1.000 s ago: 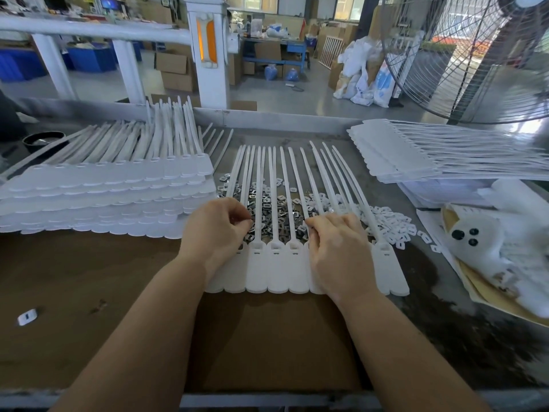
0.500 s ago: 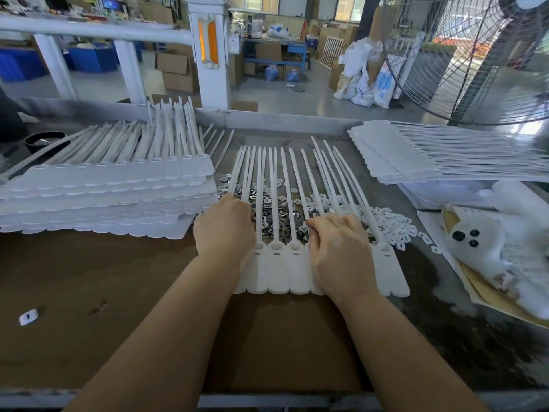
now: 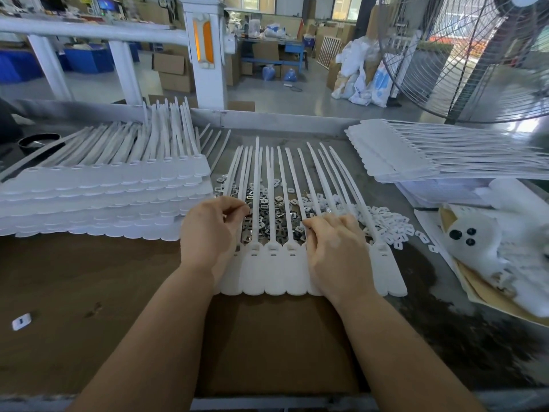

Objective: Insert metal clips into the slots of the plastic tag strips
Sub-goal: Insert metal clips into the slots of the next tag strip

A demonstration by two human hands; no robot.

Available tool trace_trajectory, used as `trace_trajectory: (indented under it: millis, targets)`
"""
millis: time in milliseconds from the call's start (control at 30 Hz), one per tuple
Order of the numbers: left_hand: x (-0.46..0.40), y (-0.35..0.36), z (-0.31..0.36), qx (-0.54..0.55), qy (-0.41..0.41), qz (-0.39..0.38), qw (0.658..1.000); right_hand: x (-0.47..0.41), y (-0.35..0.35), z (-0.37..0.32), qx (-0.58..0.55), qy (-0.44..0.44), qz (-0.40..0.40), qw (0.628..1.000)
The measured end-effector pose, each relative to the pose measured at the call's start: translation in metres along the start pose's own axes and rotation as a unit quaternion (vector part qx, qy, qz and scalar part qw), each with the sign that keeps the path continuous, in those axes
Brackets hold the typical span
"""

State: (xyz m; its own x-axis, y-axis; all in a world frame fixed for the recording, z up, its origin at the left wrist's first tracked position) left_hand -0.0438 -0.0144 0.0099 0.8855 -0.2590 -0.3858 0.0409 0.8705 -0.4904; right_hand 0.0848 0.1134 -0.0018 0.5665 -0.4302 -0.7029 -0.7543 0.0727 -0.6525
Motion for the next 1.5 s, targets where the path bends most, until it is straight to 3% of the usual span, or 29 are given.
trace_trajectory:
  millis: [167, 667, 1267, 1433, 1500]
  targets:
    - [0.004, 0.003, 0.006, 0.112, -0.004, -0.099, 0.989, -0.001, 0.001, 0.000, -0.002, 0.002, -0.005, 1.000]
    - [0.002, 0.001, 0.005, 0.113, 0.014, -0.241, 0.964, 0.000, 0.001, 0.001, 0.000, 0.006, -0.007, 1.000]
    - [0.002, 0.002, 0.006, 0.064, 0.039, -0.254, 0.964, 0.000, 0.000, 0.001, -0.009, 0.001, 0.006, 1.000]
    - [0.004, 0.006, 0.015, 0.087, 0.037, -0.256, 0.962, -0.002, -0.006, -0.003, -0.075, -0.028, 0.033, 0.996]
    - [0.007, 0.010, 0.020, 0.076, 0.047, -0.270, 0.959, -0.002, -0.007, -0.007, -0.114, -0.061, 0.010, 0.992]
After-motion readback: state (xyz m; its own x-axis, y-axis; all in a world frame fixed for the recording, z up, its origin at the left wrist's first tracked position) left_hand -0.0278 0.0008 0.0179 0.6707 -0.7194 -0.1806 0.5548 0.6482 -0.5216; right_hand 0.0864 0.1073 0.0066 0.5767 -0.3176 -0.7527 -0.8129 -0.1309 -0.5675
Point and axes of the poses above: each hand's wrist, its own x-axis away from the middle knuckle, its own y-axis out of the palm, z = x × y, the point moved 3 cm from there along -x, towards the middle knuckle, and after that the axes turned 6 degrees about z, right-handed, at the moved point
